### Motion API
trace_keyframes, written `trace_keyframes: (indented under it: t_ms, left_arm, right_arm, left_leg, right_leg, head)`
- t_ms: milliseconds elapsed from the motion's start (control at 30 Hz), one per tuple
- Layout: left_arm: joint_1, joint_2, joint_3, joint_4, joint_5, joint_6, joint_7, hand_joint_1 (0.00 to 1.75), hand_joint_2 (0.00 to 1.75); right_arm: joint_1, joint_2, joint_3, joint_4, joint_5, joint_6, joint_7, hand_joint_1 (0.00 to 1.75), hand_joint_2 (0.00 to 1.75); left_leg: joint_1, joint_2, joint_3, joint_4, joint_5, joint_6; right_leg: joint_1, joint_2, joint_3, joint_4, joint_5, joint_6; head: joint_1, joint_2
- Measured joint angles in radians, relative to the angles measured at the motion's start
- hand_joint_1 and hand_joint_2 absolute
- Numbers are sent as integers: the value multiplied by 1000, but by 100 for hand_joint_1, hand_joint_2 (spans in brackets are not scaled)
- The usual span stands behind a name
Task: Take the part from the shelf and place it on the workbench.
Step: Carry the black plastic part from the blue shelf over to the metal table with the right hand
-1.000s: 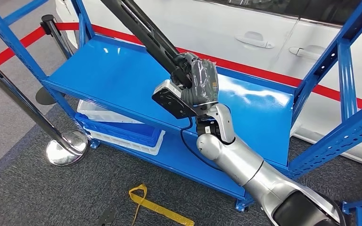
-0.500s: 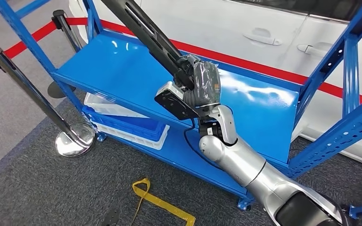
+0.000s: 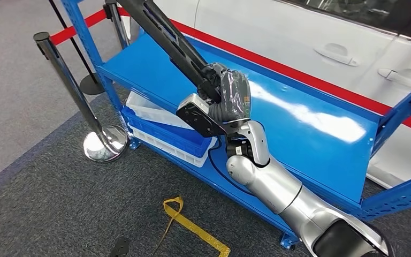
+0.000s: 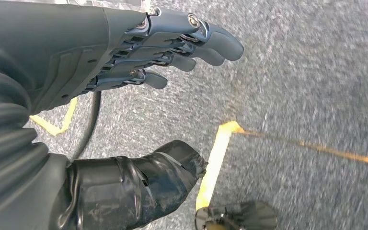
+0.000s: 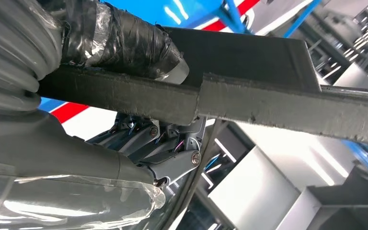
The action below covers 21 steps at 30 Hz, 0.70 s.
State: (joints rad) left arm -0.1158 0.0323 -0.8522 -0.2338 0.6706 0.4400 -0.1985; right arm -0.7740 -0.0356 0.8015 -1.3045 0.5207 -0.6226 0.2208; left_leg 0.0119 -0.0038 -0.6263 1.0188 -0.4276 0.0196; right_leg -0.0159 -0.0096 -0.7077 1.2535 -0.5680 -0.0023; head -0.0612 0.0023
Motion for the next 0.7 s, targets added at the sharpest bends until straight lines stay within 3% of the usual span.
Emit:
trace_keyframes:
  t_ms: [33,67,100,133,200,267,333,367,433,500,567,600,633,700]
  left_arm:
    - [-1,0,0,0,0,0,0,0,175]
    - [-1,0,0,0,0,0,0,0,175]
    - [0,0,0,0,0,0,-1,0,175]
    - [0,0,0,0,0,0,-1,0,175]
    - [-1,-1,0,0,-1,0,-2,0,175]
    - [-2,-3,0,0,-2,0,-2,0,175]
    - [0,-3,0,0,-2,0,-3,0,175]
    - [2,-2,0,0,-2,1,-3,0,175]
    - [4,0,0,0,-2,1,-3,0,175]
    - [2,-1,0,0,-3,1,-3,0,175]
    - [0,0,0,0,-4,1,-3,0,175]
    - [0,1,0,0,-4,1,-3,0,175]
    - [1,2,0,0,-4,1,-3,0,175]
    - [0,3,0,0,-4,1,-3,0,175]
  right_arm:
    - [3,-2,0,0,0,0,0,175,175]
    - [6,-4,0,0,0,0,0,175,175]
    - [8,-5,0,0,0,0,0,175,175]
    - [9,-6,0,0,0,0,0,175,175]
    - [9,-6,0,-2,0,0,0,175,175]
    - [9,-7,0,-4,1,0,0,175,175]
    - [9,-7,0,-5,1,0,0,175,175]
    - [9,-7,0,-6,1,0,0,175,175]
    - [7,-6,0,-8,1,0,0,175,175]
    - [6,-6,0,-9,1,-4,-1,175,175]
    - [8,-6,0,-9,1,-7,-3,175,175]
    - [9,-6,0,-9,1,-7,-3,175,175]
    - [10,-6,0,-10,1,-7,-3,175,175]
    - [9,-6,0,-13,1,-7,-4,175,175]
  left_leg:
    - [-2,-11,-1,1,1,2]
    - [-4,-24,-1,2,1,2]
    - [-5,-37,-1,3,1,3]
    - [-5,-51,-1,5,1,2]
    - [-5,-76,-5,9,1,0]
    - [0,-97,-17,12,4,-7]
    - [4,-118,-26,9,10,-20]
    - [4,-113,-29,11,7,-25]
    - [0,-70,-50,58,-26,-35]
    - [1,-23,-104,179,-86,-45]
    - [6,-10,-146,273,-114,-55]
    - [9,-6,-143,269,-101,-59]
    - [11,1,-117,221,-71,-62]
    - [7,37,-40,76,-11,-63]
  right_leg:
    - [2,4,-26,54,-16,-2]
    - [4,6,-39,77,-13,-6]
    - [6,9,-33,62,9,-11]
    - [7,16,-11,10,46,-17]
    - [8,60,46,-121,110,-29]
    - [8,94,75,-187,125,-30]
    - [7,81,81,-200,123,-27]
    - [6,70,85,-207,126,-28]
    - [-1,45,92,-222,132,-32]
    - [0,18,95,-226,134,-34]
    - [-1,-9,95,-225,133,-34]
    - [-2,-21,95,-225,132,-33]
    - [-4,-33,96,-224,130,-31]
    - [-4,-52,100,-223,126,-24]
  head:
    - [1,0]
    - [1,0]
    - [1,0]
    - [2,0]
    - [1,0]
    - [2,0]
    - [4,0]
    - [4,0]
    - [0,0]
    - [-4,0]
    - [-5,0]
    - [-5,0]
    - [-5,0]
    - [-6,0]
